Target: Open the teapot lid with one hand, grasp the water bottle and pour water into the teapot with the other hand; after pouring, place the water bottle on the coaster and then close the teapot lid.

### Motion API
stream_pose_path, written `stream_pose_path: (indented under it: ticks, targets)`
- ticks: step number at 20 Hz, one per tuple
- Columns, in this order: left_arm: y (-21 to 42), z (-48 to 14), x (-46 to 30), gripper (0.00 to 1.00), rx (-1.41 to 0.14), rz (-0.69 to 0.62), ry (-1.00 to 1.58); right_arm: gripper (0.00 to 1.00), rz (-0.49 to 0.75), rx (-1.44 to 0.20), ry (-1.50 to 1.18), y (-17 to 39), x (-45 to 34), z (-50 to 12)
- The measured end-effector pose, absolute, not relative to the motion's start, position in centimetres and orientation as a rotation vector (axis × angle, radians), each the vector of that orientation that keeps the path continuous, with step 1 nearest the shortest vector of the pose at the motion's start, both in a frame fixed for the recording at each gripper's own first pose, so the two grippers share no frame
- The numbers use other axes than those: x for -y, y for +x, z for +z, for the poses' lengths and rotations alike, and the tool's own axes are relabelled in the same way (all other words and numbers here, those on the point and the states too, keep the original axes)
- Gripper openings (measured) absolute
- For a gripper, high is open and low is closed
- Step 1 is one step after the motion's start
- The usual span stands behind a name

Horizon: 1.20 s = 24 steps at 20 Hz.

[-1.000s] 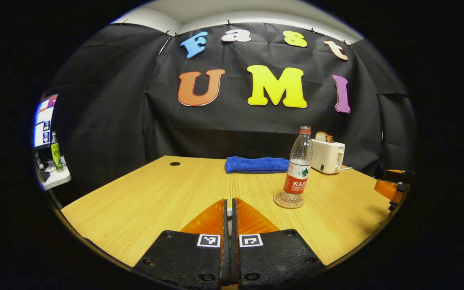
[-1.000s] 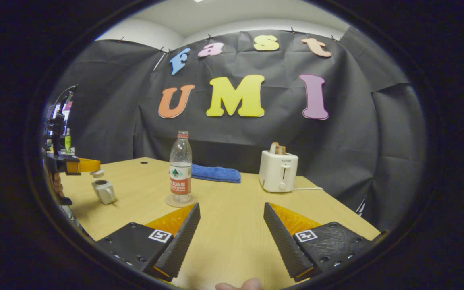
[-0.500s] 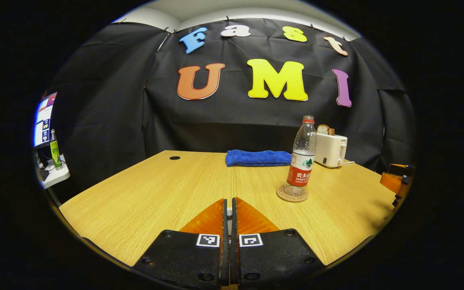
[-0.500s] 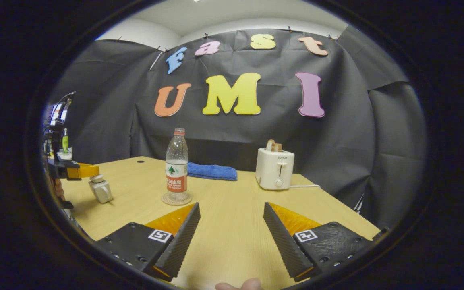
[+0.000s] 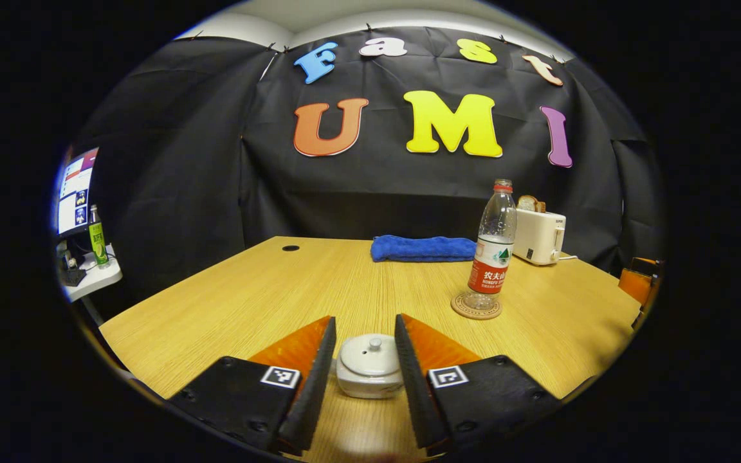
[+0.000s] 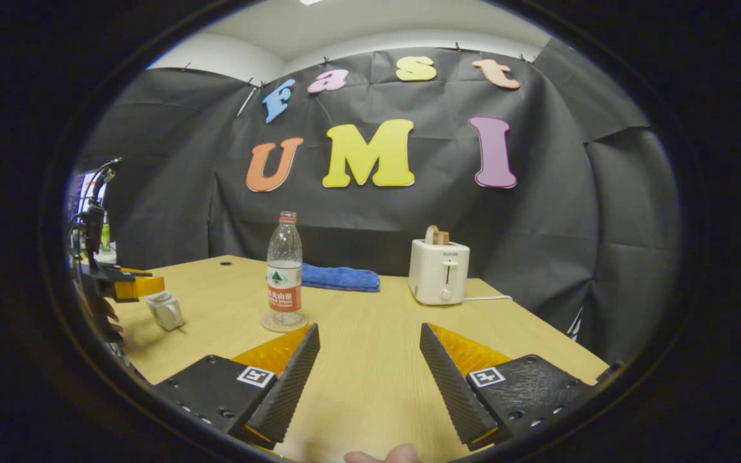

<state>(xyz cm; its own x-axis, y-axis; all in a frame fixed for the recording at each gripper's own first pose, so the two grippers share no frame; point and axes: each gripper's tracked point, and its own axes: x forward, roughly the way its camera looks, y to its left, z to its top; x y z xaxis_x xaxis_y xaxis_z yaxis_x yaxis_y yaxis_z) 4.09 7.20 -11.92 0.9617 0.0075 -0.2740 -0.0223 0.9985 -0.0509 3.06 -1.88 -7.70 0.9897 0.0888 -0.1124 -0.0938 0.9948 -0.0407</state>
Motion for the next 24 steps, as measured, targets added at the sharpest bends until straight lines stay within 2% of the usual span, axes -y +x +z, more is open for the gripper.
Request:
stream_pose_path:
  ticks: [1,3,8,10,17,21,24]
  targets:
    - [3.8,-10.9,-7.7,0.76,-0.259,0.044,-0.037,0.94,0.089,-0.109,-0.048,3.0,2.0,-7.3]
    - [3.5,-8.0,-8.2,1.00,-0.198,0.089,-0.020,0.94,0.072,-0.089,-0.036,3.1,2.6,-5.9]
    - [2.0,2.0,-4.4,1.00,0.025,0.071,-0.058,0.94,-0.005,-0.056,0.022,2.6,3.4,-2.9]
    - [1.6,4.2,-2.0,0.99,0.069,0.031,-0.059,0.94,-0.010,-0.029,0.028,2.0,3.0,-1.5]
    - [0.4,2.0,4.6,1.00,0.019,-0.100,-0.023,0.92,-0.031,0.015,-0.016,0.2,3.6,0.0]
    - [0.1,1.6,5.0,0.99,0.013,-0.117,-0.052,0.92,-0.031,0.027,-0.028,-0.2,3.2,0.9]
    - [0.1,1.8,3.6,0.99,0.019,-0.083,-0.080,0.93,-0.025,0.050,0.010,-0.4,2.1,1.5]
